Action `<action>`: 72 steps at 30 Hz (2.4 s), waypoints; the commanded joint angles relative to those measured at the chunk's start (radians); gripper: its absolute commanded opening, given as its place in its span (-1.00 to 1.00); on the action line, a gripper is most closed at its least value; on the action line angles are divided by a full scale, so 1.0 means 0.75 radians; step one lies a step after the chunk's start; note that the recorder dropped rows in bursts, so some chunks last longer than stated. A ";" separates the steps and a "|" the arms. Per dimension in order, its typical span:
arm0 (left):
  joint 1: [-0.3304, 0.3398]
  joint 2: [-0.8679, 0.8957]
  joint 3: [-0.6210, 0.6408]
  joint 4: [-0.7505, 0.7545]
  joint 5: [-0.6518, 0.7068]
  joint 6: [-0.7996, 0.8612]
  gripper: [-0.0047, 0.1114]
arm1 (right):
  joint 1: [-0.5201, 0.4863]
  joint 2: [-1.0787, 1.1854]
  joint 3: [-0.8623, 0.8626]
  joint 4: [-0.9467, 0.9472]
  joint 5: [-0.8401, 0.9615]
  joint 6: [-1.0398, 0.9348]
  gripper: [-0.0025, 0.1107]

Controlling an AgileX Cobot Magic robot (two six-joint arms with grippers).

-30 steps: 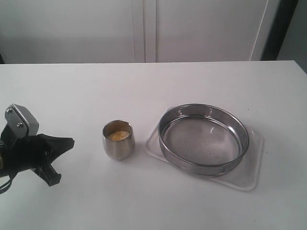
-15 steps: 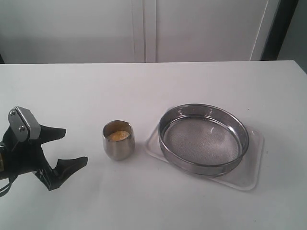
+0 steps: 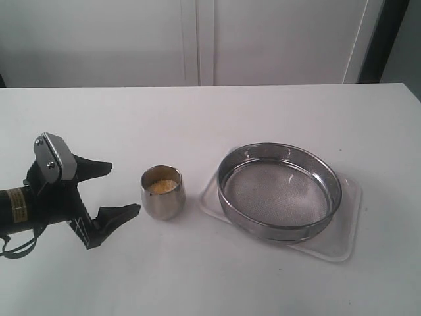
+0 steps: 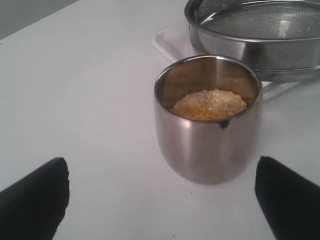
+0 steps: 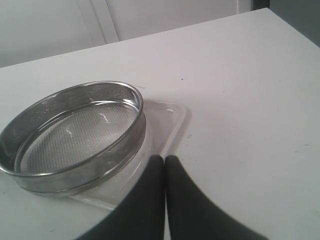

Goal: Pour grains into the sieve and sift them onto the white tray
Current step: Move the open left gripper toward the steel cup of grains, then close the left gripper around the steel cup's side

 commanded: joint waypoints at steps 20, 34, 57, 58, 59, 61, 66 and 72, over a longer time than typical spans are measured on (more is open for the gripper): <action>-0.200 0.237 -0.249 -0.055 -0.006 -0.101 0.89 | -0.003 -0.006 0.007 0.000 -0.017 0.034 -0.96; -0.230 0.390 -0.444 -0.038 -0.006 -0.179 0.89 | -0.003 -0.006 0.007 0.000 -0.017 0.029 -0.96; -0.230 0.403 -0.493 -0.116 -0.006 -0.156 0.89 | -0.003 -0.006 0.007 0.000 -0.017 0.029 -0.96; -0.230 0.408 -0.493 -0.116 -0.006 -0.156 0.89 | -0.003 -0.006 0.007 0.000 -0.017 0.029 -0.96; -0.230 0.412 -0.493 -0.116 -0.006 -0.156 0.89 | -0.003 -0.006 0.007 0.000 -0.017 0.029 -0.96; -0.230 0.423 -0.493 -0.116 -0.006 -0.156 0.89 | -0.003 -0.006 0.007 0.000 -0.017 0.029 -0.96; -0.230 0.436 -0.493 -0.121 -0.006 -0.160 0.89 | -0.003 -0.006 0.007 0.000 -0.017 0.029 -0.96; -0.230 0.445 -0.493 -0.135 -0.006 -0.160 0.89 | -0.003 -0.006 0.007 0.000 -0.017 0.029 -0.96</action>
